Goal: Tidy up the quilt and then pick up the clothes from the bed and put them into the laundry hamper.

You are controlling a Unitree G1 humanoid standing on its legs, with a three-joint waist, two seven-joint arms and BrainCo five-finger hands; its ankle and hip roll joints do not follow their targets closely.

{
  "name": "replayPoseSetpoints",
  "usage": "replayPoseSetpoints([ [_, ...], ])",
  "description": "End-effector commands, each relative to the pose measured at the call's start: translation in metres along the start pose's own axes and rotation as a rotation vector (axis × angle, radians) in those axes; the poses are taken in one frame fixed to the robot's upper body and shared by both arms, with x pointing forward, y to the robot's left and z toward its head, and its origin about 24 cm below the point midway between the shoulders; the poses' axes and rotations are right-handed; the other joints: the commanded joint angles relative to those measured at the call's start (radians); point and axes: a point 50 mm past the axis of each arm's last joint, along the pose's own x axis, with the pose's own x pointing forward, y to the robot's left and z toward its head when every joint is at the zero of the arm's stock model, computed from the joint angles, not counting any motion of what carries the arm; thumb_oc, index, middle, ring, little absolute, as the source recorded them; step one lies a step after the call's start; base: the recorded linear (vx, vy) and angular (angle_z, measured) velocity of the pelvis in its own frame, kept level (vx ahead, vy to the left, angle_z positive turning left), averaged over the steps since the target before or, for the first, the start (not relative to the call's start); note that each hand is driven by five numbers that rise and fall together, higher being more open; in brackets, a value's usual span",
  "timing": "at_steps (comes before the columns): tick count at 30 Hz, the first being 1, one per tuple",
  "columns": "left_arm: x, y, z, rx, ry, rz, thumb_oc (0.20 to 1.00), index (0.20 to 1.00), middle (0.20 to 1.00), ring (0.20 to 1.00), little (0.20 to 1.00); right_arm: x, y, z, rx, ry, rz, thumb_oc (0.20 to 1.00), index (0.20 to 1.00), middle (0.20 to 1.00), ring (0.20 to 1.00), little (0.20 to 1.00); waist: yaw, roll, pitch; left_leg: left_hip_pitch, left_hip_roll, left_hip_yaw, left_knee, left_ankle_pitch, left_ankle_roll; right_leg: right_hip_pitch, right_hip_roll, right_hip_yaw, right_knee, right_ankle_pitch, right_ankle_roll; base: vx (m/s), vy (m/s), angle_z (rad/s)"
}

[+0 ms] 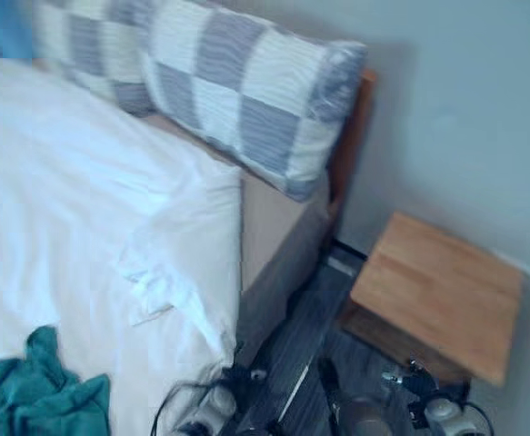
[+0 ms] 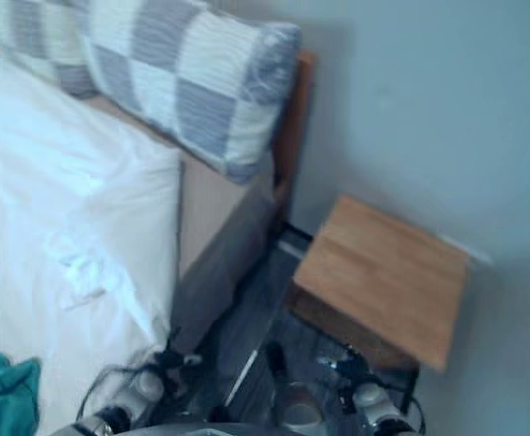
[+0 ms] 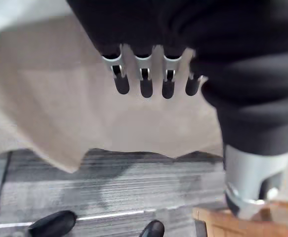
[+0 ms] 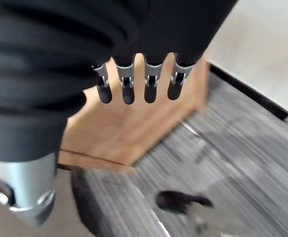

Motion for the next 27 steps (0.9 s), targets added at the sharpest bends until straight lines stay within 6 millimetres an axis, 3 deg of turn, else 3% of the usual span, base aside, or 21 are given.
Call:
replayPoseSetpoints([
  [1, 0.000, 0.030, -0.013, -0.011, 0.033, 0.105, 1.000, 1.000, 1.000, 1.000, 1.000, 0.005, -0.024, 0.052, -0.003, -0.222, -0.069, 1.000, 1.000, 1.000, 1.000, 1.000, 0.020, -0.020, -0.002, -0.049, 0.050, 0.044, -0.021, 0.030, 0.004, 0.058, -0.075, 0.030, -0.005, -0.135, 0.158, 0.06, -0.291, 1.19],
  [2, -0.001, 0.031, -0.021, -0.031, 0.065, 0.112, 1.000, 1.000, 1.000, 1.000, 1.000, 0.001, -0.043, 0.077, 0.015, -0.341, -0.135, 1.000, 1.000, 1.000, 1.000, 1.000, 0.000, -0.028, 0.004, -0.104, 0.083, 0.206, 0.008, 0.055, -0.002, 0.088, -0.100, -0.055, -0.005, -0.158, 0.153, -0.01, -0.175, 0.84],
  [3, -0.001, 0.031, -0.021, -0.031, 0.065, 0.112, 1.000, 1.000, 1.000, 1.000, 1.000, 0.001, -0.043, 0.077, 0.015, -0.341, -0.135, 1.000, 1.000, 1.000, 1.000, 1.000, -0.001, -0.029, 0.001, -0.107, 0.082, 0.206, 0.007, 0.057, -0.002, 0.085, -0.101, -0.056, -0.005, -0.157, 0.153, -0.10, -0.157, 1.29],
  [5, -0.002, 0.039, -0.026, -0.029, 0.081, 0.129, 1.000, 1.000, 1.000, 1.000, 1.000, -0.005, -0.062, 0.104, 0.010, -0.455, -0.199, 1.000, 1.000, 1.000, 1.000, 1.000, -0.036, -0.043, 0.000, -0.117, 0.137, 0.490, 0.050, 0.046, 0.003, 0.103, -0.112, -0.149, -0.005, -0.177, 0.147, -0.11, -0.138, 1.82],
  [6, -0.003, 0.042, -0.029, -0.030, 0.090, 0.137, 1.000, 1.000, 1.000, 1.000, 1.000, -0.010, -0.071, 0.117, 0.007, -0.516, -0.225, 1.000, 1.000, 1.000, 1.000, 1.000, -0.050, -0.047, -0.004, -0.115, 0.149, 0.578, 0.079, 0.032, 0.004, 0.110, -0.110, -0.180, -0.005, -0.184, 0.140, -0.07, -0.105, 1.52],
  [7, -0.003, 0.042, -0.029, -0.030, 0.090, 0.137, 1.000, 1.000, 1.000, 1.000, 1.000, -0.010, -0.071, 0.118, 0.008, -0.516, -0.225, 1.000, 1.000, 1.000, 1.000, 1.000, -0.049, -0.048, -0.006, -0.119, 0.150, 0.579, 0.079, 0.035, 0.004, 0.106, -0.109, -0.179, -0.005, -0.182, 0.139, 0.06, -0.096, 0.82],
  [8, -0.006, 0.042, -0.038, -0.020, 0.118, 0.128, 1.000, 1.000, 1.000, 1.000, 1.000, -0.019, -0.095, 0.128, -0.004, -0.579, -0.306, 1.000, 1.000, 1.000, 1.000, 1.000, -0.069, -0.043, -0.023, -0.100, 0.189, 0.723, 0.079, 0.039, -0.016, 0.146, -0.103, -0.277, -0.005, -0.221, 0.143, 0.13, -0.022, 0.82],
  [9, -0.011, 0.041, -0.052, -0.030, 0.156, 0.121, 1.000, 1.000, 1.000, 1.000, 1.000, -0.031, -0.108, 0.150, -0.043, -0.679, -0.342, 1.000, 1.000, 1.000, 1.000, 1.000, -0.069, -0.039, -0.042, -0.074, 0.171, 0.727, 0.001, 0.046, -0.023, 0.158, -0.102, -0.316, -0.005, -0.209, 0.148, 0.14, -0.016, 1.09],
  [10, -0.011, 0.041, -0.052, -0.030, 0.157, 0.120, 1.000, 1.000, 1.000, 1.000, 1.000, -0.031, -0.108, 0.150, -0.044, -0.678, -0.342, 1.000, 1.000, 1.000, 1.000, 1.000, -0.072, -0.039, -0.043, -0.072, 0.168, 0.725, -0.005, 0.049, -0.022, 0.159, -0.103, -0.318, -0.005, -0.209, 0.149, 0.09, 0.028, 1.73],
  [12, -0.014, 0.046, -0.062, -0.011, 0.189, 0.114, 1.000, 1.000, 1.000, 1.000, 1.000, -0.044, -0.131, 0.166, -0.085, -0.754, -0.426, 1.000, 1.000, 1.000, 1.000, 1.000, -0.061, -0.059, -0.054, -0.066, 0.156, 0.690, -0.065, 0.069, -0.012, 0.152, -0.113, -0.364, 0.042, -0.203, 0.151, 0.02, 0.005, 1.43],
  [15, -0.016, 0.054, -0.069, -0.008, 0.214, 0.131, 1.000, 1.000, 1.000, 1.000, 1.000, -0.052, -0.136, 0.182, -0.116, -0.819, -0.449, 1.000, 1.000, 1.000, 1.000, 1.000, -0.058, -0.060, -0.053, -0.044, 0.137, 0.670, -0.127, 0.075, 0.005, 0.107, -0.115, -0.361, 0.141, -0.215, 0.165, 0.00, 0.045, 0.86],
  [17, -0.017, 0.066, -0.070, -0.005, 0.218, 0.164, 1.000, 1.000, 1.000, 1.000, 1.000, -0.058, -0.136, 0.199, -0.125, -0.877, -0.465, 1.000, 1.000, 1.000, 1.000, 1.000, -0.065, -0.061, -0.032, -0.063, 0.135, 0.656, -0.149, 0.103, 0.018, 0.019, -0.113, -0.303, 0.243, -0.196, 0.193, -0.13, 0.011, 0.81],
  [19, -0.016, 0.077, -0.070, 0.020, 0.218, 0.187, 1.000, 1.000, 1.000, 1.000, 1.000, -0.063, -0.133, 0.210, -0.126, -0.918, -0.465, 1.000, 1.000, 1.000, 1.000, 1.000, -0.089, -0.050, -0.025, -0.073, 0.138, 0.613, -0.161, 0.103, 0.014, -0.016, -0.071, -0.152, 0.223, -0.222, 0.193, -0.04, -0.002, 0.91],
  [20, -0.015, 0.087, -0.066, 0.033, 0.204, 0.206, 1.000, 1.000, 1.000, 1.000, 1.000, -0.067, -0.132, 0.216, -0.133, -0.945, -0.456, 1.000, 1.000, 1.000, 1.000, 1.000, -0.100, -0.041, -0.019, -0.081, 0.133, 0.570, -0.161, 0.104, 0.010, -0.024, -0.062, -0.044, 0.157, -0.224, 0.176, 0.05, -0.012, 1.03],
  [23, -0.013, 0.097, -0.060, 0.044, 0.189, 0.231, 1.000, 1.000, 1.000, 1.000, 1.000, -0.070, -0.130, 0.225, -0.133, -0.967, -0.450, 1.000, 1.000, 1.000, 1.000, 1.000, -0.095, -0.038, -0.020, -0.085, 0.125, 0.536, -0.161, 0.106, 0.007, -0.031, -0.062, -0.001, 0.120, -0.214, 0.168, 0.10, -0.060, 1.00],
  [27, -0.006, 0.110, -0.038, 0.024, 0.129, 0.275, 1.000, 1.000, 1.000, 1.000, 1.000, -0.072, -0.106, 0.256, -0.143, -1.040, -0.372, 1.000, 1.000, 1.000, 1.000, 1.000, -0.067, -0.026, 0.001, -0.098, 0.118, 0.524, -0.161, 0.125, -0.001, -0.008, -0.084, -0.039, 0.052, -0.189, 0.154, 0.05, -0.102, 0.45],
])
